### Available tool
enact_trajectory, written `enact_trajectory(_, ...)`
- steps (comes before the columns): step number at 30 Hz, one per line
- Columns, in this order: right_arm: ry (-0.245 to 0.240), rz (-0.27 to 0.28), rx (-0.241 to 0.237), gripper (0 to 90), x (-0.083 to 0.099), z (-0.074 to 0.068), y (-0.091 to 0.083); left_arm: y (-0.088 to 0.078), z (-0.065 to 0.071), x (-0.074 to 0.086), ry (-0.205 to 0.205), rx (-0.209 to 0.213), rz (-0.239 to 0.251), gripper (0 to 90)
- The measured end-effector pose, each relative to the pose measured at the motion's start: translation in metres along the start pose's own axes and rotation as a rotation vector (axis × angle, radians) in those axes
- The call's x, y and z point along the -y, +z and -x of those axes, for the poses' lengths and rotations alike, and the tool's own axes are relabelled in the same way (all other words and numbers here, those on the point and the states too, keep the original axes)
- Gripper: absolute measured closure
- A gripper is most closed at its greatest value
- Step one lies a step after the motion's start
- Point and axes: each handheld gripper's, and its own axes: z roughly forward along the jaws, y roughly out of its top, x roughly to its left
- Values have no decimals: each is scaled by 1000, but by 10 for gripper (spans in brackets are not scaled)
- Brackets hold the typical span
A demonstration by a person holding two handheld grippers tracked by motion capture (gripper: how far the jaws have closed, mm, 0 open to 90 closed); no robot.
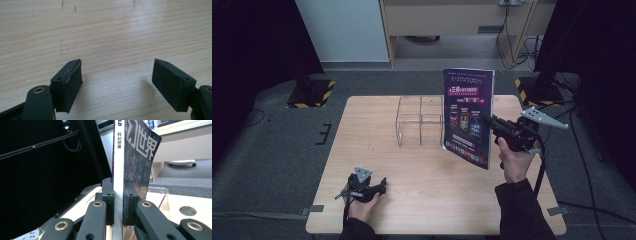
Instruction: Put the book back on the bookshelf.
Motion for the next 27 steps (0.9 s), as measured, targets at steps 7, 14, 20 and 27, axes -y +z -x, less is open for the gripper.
enact_trajectory(7, -15, 23, 29, 831, -7, 4, 11, 2, 1, -1, 5, 0, -21, 231)
enact_trajectory(14, -16, 42, 58, 831, -10, 10, 23, 3, 2, -1, 15, -7, -26, 221)
enact_trajectory(20, -16, 51, 83, 831, -10, 17, 34, 3, 2, -1, 15, -8, -28, 208)
enact_trajectory(27, -23, 57, 113, 831, -8, 23, 49, 4, 2, -1, 22, -5, -32, 183)
